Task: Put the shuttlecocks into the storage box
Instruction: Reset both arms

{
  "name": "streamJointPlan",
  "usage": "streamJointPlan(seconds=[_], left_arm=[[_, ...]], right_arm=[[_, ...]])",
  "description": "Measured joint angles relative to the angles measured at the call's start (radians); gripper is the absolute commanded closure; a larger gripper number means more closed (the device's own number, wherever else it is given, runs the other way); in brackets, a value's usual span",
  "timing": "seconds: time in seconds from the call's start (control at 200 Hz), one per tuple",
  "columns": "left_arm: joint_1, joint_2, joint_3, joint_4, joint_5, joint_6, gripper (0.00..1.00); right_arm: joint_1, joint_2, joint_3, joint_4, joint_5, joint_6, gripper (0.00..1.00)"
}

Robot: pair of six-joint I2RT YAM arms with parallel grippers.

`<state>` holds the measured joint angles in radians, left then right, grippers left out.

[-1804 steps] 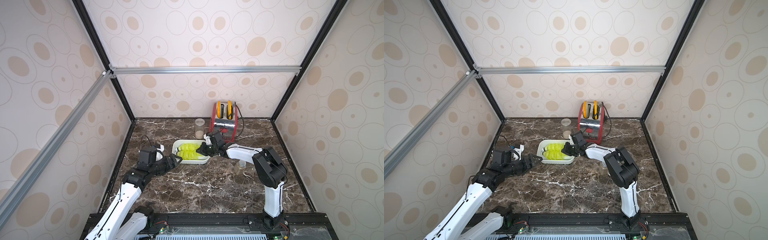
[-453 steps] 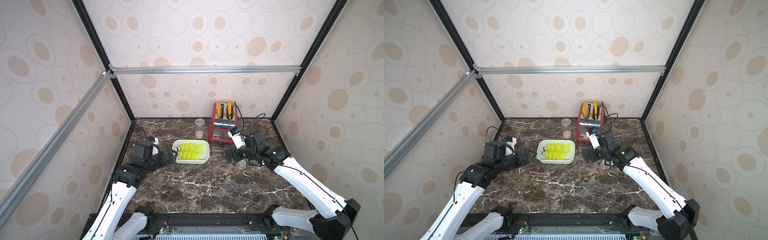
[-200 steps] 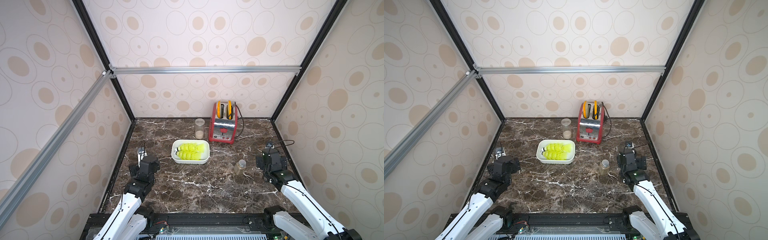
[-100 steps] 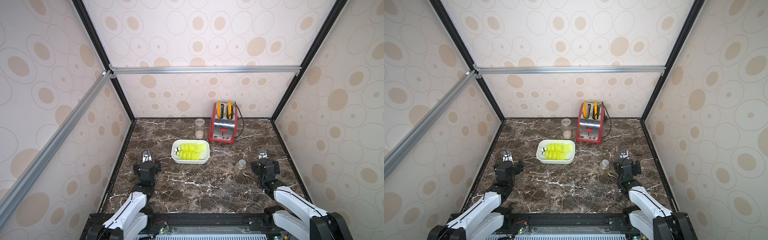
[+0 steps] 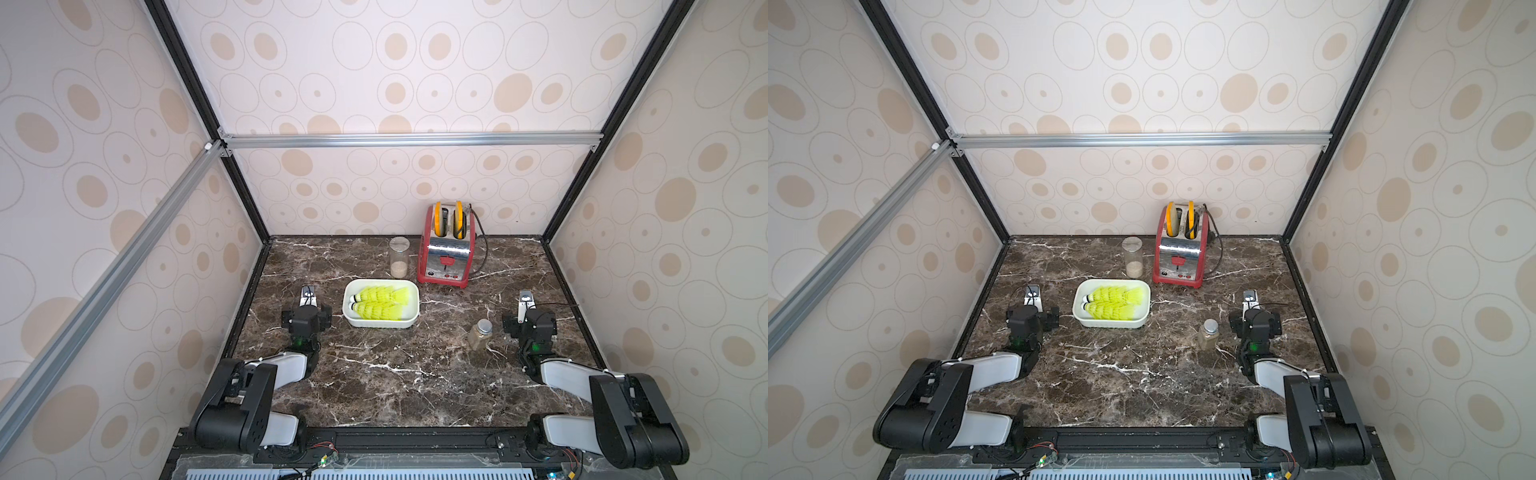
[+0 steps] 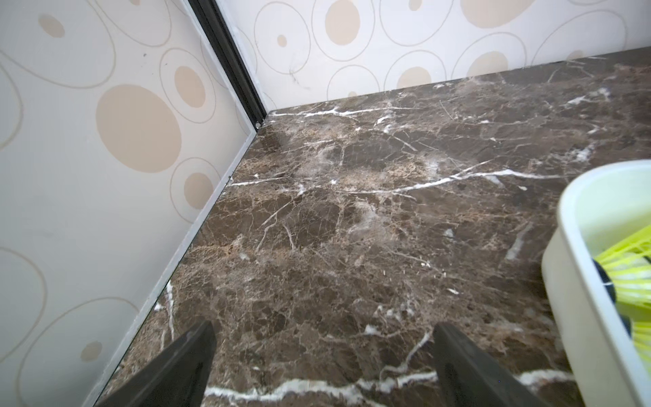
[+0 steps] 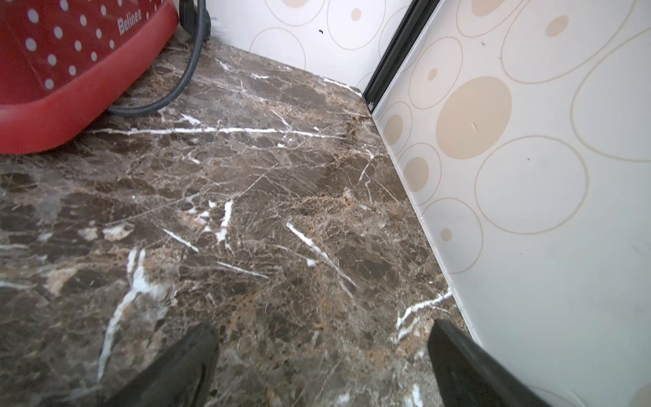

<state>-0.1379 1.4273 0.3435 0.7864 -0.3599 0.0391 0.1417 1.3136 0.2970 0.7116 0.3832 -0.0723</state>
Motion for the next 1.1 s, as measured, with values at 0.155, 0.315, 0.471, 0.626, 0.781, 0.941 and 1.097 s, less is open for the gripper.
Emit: streamJointPlan(seconds=[0.155, 0.315, 0.471, 0.626, 0.781, 0.941, 1.097], left_arm=[[0.014, 0.041, -0.002, 0.069, -0.005, 0.004, 0.01], [0.049, 0.112, -0.041, 0.247, 0.001, -0.001, 0.01], [0.070, 0.131, -0.026, 0.208, 0.023, -0.015, 0.01], [0.119, 0.130, 0.043, 0.142, 0.040, -0.061, 0.01], [0.136, 0.126, 0.054, 0.114, 0.045, -0.085, 0.01], [0.136, 0.126, 0.054, 0.105, 0.050, -0.092, 0.01], [0.136, 0.126, 0.054, 0.100, 0.052, -0.095, 0.01]], right_arm=[[-0.002, 0.071, 0.007, 0.089, -0.043, 0.000, 0.01], [-0.003, 0.134, 0.007, 0.150, -0.066, -0.009, 0.01], [-0.009, 0.175, 0.007, 0.205, -0.071, -0.009, 0.01], [-0.018, 0.229, 0.025, 0.223, -0.047, 0.004, 0.01], [-0.026, 0.230, 0.069, 0.203, -0.050, 0.013, 0.01], [-0.074, 0.230, 0.103, 0.154, -0.084, 0.042, 0.01], [-0.086, 0.230, 0.104, 0.131, -0.098, 0.055, 0.01]])
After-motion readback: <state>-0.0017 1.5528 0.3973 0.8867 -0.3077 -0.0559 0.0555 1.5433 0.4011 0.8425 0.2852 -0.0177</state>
